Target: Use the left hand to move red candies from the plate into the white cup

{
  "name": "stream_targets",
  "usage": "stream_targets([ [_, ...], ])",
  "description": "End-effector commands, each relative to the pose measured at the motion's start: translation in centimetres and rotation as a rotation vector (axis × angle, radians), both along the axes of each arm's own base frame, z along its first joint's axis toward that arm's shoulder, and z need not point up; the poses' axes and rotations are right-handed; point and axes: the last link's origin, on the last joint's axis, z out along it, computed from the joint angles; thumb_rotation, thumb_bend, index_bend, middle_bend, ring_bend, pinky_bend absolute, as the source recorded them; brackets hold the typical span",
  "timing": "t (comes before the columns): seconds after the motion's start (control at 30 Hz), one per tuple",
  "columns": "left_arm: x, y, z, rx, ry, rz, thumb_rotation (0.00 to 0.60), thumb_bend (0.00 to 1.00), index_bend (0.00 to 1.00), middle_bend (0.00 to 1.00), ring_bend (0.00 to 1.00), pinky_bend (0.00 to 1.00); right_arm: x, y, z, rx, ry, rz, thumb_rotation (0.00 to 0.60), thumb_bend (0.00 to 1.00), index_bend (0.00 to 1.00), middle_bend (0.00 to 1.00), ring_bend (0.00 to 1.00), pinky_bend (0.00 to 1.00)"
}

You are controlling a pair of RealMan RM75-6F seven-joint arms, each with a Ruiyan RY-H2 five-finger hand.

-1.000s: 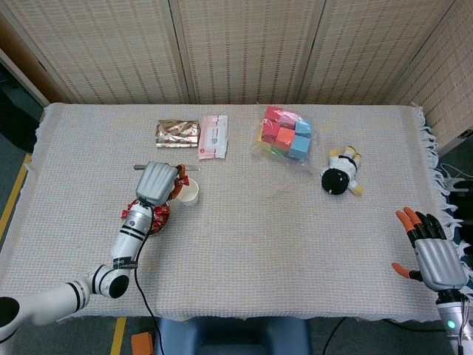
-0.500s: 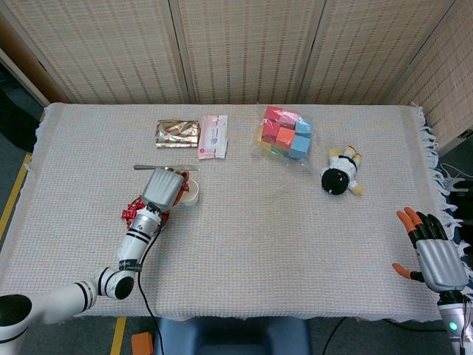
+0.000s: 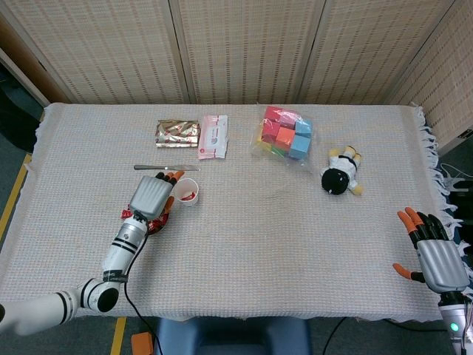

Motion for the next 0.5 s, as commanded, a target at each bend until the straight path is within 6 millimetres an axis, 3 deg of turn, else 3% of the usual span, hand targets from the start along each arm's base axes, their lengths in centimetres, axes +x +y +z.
stream_targets([
  [0.03, -4.0, -3.4, 2.3, -0.025, 0.003, 0.063, 0.6, 0.4, 0.09, 0.2, 0.25, 0.99, 0.1, 0.1, 0.0, 0.003, -0.002, 0.005, 0.6, 0.05, 0.0, 0.0, 0.0, 0.0],
  [0.23, -7.8, -6.5, 2.7, -0.058, 0.009, 0.139, 0.6, 0.39, 0.07, 0.15, 0.21, 1.0, 0.4, 0.2, -0.3, 0.015, -0.004, 0.02, 0.6, 0.05, 0.0, 0.0, 0.0, 0.0],
  [0.5, -10.1, -7.4, 0.4, -0.064, 0.035, 0.177, 0.6, 0.38, 0.07, 0.14, 0.21, 1.0, 0.6, 0.2, -0.5, 0.024, -0.003, 0.028, 0.6, 0.05, 0.0, 0.0, 0.0, 0.0],
])
